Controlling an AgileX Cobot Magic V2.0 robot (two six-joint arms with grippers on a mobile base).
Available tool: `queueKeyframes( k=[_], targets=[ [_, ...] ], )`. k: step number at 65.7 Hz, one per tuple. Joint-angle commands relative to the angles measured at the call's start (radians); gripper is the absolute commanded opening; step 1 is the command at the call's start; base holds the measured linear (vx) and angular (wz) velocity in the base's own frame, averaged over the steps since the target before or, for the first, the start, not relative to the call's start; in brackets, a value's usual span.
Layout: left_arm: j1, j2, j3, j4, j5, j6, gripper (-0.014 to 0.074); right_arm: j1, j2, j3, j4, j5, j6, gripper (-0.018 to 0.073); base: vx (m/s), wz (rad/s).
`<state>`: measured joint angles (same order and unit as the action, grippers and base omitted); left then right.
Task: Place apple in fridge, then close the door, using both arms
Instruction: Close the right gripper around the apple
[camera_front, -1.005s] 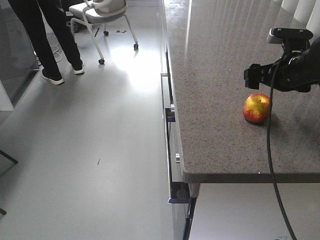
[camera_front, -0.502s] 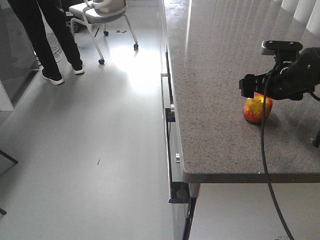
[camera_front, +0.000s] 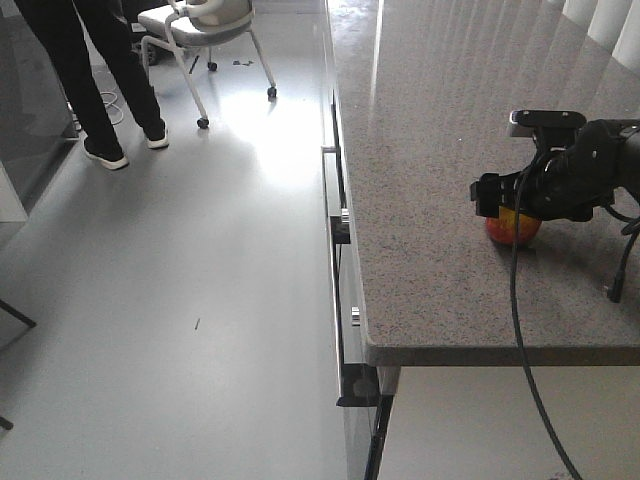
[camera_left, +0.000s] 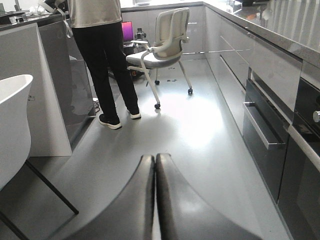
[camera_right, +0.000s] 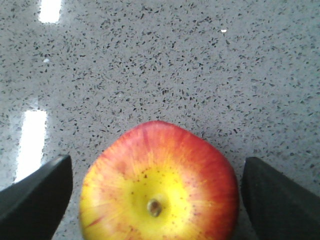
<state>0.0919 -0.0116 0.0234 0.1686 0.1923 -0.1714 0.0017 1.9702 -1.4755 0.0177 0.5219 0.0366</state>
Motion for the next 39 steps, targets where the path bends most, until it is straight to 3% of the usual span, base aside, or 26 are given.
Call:
queueKeyframes(
  k=[1,17,39],
  targets=[
    [-0.005,-0.015,-0.017,-0.009,-0.067,0.001,-0.0006,-0.003,-0.05,-0.033,-0.01,-0.048,-0.004,0.0642,0.0,0.0],
    [-0.005,-0.015,-0.017,-0.009,-0.067,0.001,-0.0006,-0.003,-0.043,-0.033,-0.011,-0.029,-0.005,0.0575,0.0,0.0],
    [-0.005,-0.015,-0.017,-0.009,-0.067,0.001,-0.0006,-0.003,-0.049,-0.033,-0.009,-0.024,-0.006,0.0298,0.0,0.0]
  ],
)
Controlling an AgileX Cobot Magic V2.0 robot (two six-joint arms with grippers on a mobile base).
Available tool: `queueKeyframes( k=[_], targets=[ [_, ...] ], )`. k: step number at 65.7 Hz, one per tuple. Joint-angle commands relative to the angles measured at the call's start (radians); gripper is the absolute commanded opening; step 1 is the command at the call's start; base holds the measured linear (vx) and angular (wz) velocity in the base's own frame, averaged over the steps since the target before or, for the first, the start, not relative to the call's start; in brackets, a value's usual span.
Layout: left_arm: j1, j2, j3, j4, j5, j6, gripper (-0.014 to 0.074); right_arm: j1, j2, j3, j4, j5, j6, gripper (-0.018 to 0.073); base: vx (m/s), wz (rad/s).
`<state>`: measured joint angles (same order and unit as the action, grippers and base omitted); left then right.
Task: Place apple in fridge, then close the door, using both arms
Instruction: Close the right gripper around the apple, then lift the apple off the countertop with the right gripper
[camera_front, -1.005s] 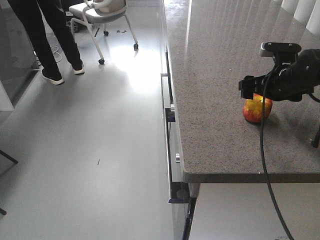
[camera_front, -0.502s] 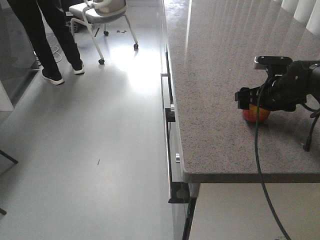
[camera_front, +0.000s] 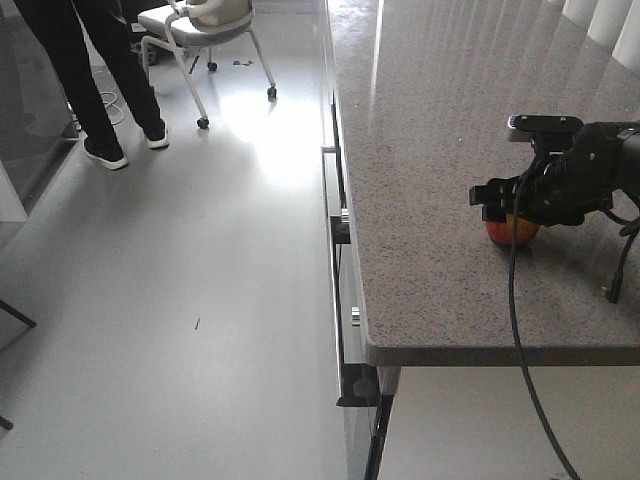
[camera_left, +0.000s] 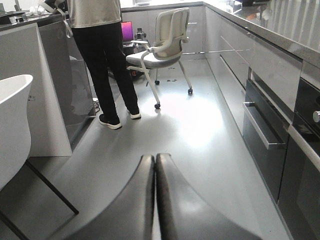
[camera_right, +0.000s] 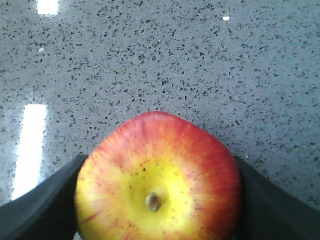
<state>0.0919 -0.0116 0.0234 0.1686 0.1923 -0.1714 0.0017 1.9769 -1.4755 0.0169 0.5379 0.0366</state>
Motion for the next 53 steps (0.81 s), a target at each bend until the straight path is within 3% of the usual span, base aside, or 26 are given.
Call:
queueKeyframes(
  k=[1,14,53],
  targets=[
    [-0.005,-0.015,-0.017,-0.009,-0.067,0.001,-0.0006,-0.003,-0.058,-0.033,-0.008,-0.041,-0.007,0.0283,0.0,0.0],
    [-0.005,-0.015,-0.017,-0.009,-0.067,0.001,-0.0006,-0.001,-0.165,-0.062,0.001,-0.032,-0.01,0.0197,0.0,0.0],
    [-0.005,-0.015,-0.017,-0.009,-0.067,0.001,-0.0006,-0.002,-0.662,-0.114,0.044,0.059,-0.017,0.0196,0.0,0.0]
  ],
)
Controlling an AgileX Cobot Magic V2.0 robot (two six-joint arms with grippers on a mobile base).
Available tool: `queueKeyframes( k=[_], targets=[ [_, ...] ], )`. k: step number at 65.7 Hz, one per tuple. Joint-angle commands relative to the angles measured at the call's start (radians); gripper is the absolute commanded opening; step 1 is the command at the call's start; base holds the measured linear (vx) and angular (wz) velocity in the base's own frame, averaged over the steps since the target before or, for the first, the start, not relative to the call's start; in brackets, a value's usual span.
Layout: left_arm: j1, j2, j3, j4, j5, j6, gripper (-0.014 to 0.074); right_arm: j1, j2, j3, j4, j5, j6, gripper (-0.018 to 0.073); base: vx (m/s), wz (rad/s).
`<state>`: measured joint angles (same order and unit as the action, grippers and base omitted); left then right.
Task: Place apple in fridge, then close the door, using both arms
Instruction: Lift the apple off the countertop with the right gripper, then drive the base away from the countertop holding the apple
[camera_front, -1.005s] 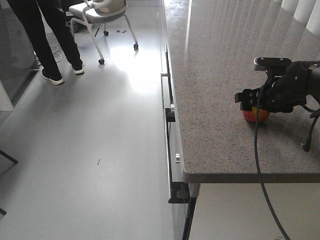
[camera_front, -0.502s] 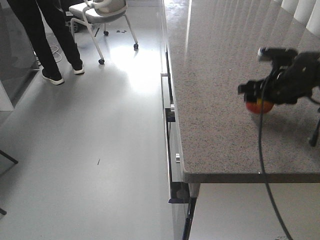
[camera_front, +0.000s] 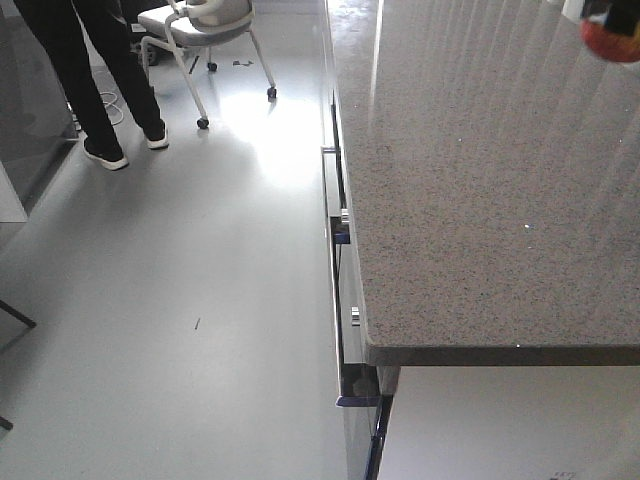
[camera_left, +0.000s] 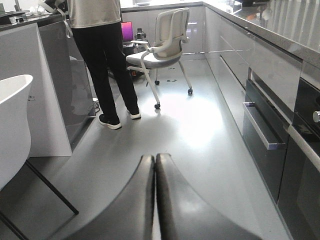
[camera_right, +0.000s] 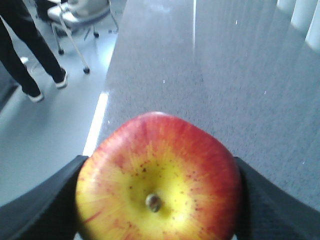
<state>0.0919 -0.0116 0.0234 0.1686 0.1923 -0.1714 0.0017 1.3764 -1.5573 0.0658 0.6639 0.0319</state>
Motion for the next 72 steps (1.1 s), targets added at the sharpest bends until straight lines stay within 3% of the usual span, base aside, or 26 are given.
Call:
queueKeyframes(
  k=[1,72],
  targets=[
    [-0.005,-0.015,-0.017,-0.009,-0.067,0.001,-0.0006,-0.002,-0.063,-0.032,-0.005,-0.067,-0.012,0.0196,0.0,0.0],
    [-0.005,-0.015,-0.017,-0.009,-0.067,0.001,-0.0006,-0.002,-0.084,-0.032,-0.004,-0.065,-0.011,0.0196,0.0,0.0]
  ],
)
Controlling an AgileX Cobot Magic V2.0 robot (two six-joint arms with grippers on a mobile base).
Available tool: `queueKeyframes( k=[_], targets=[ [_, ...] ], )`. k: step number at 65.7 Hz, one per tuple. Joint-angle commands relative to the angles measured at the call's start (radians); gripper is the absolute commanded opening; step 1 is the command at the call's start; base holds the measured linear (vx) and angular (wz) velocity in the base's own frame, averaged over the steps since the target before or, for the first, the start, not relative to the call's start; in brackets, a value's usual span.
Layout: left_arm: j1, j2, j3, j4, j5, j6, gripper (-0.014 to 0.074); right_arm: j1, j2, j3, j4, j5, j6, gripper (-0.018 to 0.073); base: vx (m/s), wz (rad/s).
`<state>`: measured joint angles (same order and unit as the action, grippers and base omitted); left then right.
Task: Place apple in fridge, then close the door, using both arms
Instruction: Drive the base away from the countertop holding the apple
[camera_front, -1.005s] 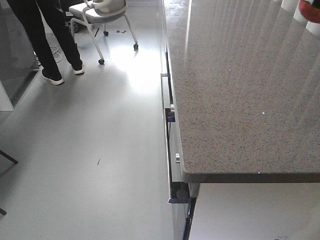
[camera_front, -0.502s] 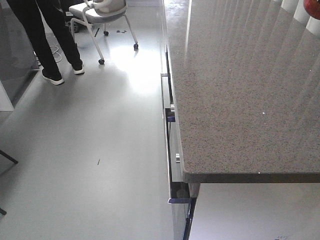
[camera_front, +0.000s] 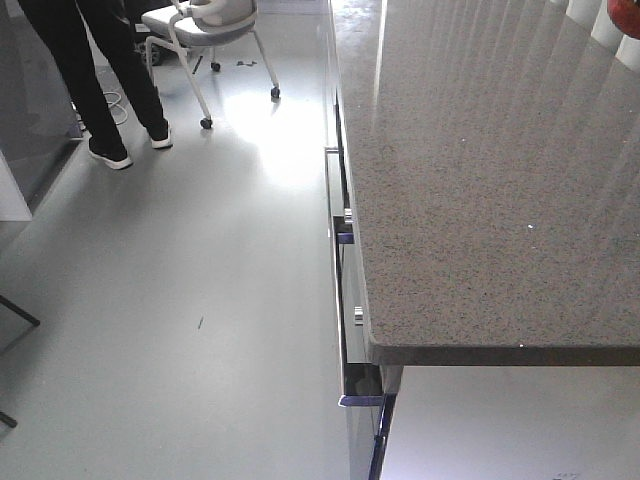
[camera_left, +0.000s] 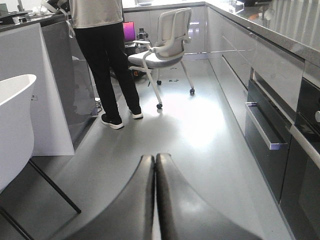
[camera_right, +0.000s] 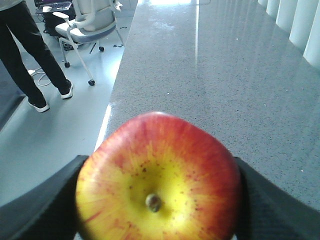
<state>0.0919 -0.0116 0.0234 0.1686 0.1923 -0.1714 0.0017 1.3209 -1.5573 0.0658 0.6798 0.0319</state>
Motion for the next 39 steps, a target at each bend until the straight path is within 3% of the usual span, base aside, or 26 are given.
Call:
queueKeyframes(
  k=[1,20,39],
  targets=[
    [-0.005,-0.015,-0.017,-0.009,-0.067,0.001,-0.0006,-0.002,-0.028,-0.032,-0.004,-0.08,-0.011,0.0196,-0.01,0.04],
    [-0.005,-0.015,-0.017,-0.009,-0.067,0.001,-0.0006,-0.002,-0.028,-0.032,-0.004,-0.08,-0.011,0.0196,-0.01,0.1],
    [-0.005,-0.015,-0.017,-0.009,-0.067,0.001,-0.0006,-0.002,-0.028,-0.032,-0.003,-0.08,-0.011,0.0196,-0.01,0.33]
  ],
)
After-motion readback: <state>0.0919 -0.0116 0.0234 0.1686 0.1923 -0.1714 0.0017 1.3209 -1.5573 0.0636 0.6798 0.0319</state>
